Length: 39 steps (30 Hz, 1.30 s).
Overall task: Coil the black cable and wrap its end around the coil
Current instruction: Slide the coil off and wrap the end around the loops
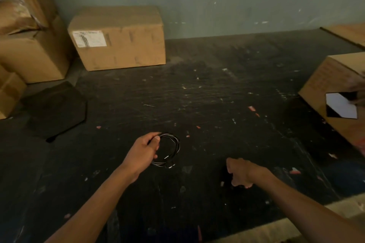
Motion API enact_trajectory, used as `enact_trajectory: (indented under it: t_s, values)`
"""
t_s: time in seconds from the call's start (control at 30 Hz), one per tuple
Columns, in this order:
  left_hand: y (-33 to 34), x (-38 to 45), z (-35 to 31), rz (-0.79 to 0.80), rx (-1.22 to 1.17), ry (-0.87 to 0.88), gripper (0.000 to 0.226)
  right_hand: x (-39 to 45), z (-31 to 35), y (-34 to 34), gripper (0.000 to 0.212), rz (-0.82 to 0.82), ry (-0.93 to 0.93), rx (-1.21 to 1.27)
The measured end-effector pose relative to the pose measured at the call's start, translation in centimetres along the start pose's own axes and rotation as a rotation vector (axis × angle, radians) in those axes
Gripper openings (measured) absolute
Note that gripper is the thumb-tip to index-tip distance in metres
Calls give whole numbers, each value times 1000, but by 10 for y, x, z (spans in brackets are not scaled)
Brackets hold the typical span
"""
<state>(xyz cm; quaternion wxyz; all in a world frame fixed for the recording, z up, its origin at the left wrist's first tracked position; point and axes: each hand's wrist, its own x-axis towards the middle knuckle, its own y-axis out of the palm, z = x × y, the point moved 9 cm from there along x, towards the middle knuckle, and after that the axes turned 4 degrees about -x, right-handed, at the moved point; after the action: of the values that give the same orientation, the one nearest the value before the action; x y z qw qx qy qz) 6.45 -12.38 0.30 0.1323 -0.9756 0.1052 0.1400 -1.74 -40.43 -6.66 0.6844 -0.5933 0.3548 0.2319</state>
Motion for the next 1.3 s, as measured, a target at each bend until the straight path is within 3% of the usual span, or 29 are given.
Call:
enact_trajectory:
  t_s: [0.13, 0.27, 0.57, 0.67, 0.87, 1.0, 1.1, 1.3]
  values:
    - [-2, -3, 2, -1, 2, -1, 35, -3, 17, -9, 32, -2, -77, 27]
    - [-1, -11, -5, 18, 9, 36, 34, -4, 44, -27, 34, -76, -245, 183]
    - [2, -23, -23, 14, 56, 104, 30, -68, 136, -101, 30, -617, -700, 523]
    - [-5, -27, -28, -28, -3, 89, 22, -84, 155, -109, 29, -738, -804, 511]
    - [-15, -29, -29, -63, -148, 19, 29, -104, 173, -112, 31, -924, -945, 396]
    - [-14, -28, -33, -11, -223, 35, 29, -106, 178, -110, 26, -896, -999, 404]
    - [-15, -28, -41, -6, -188, 97, 28, -103, 175, -113, 15, -836, -1015, 551]
    - [-11, -29, -49, 39, -212, 128, 34, -97, 168, -119, 34, -854, -972, 666]
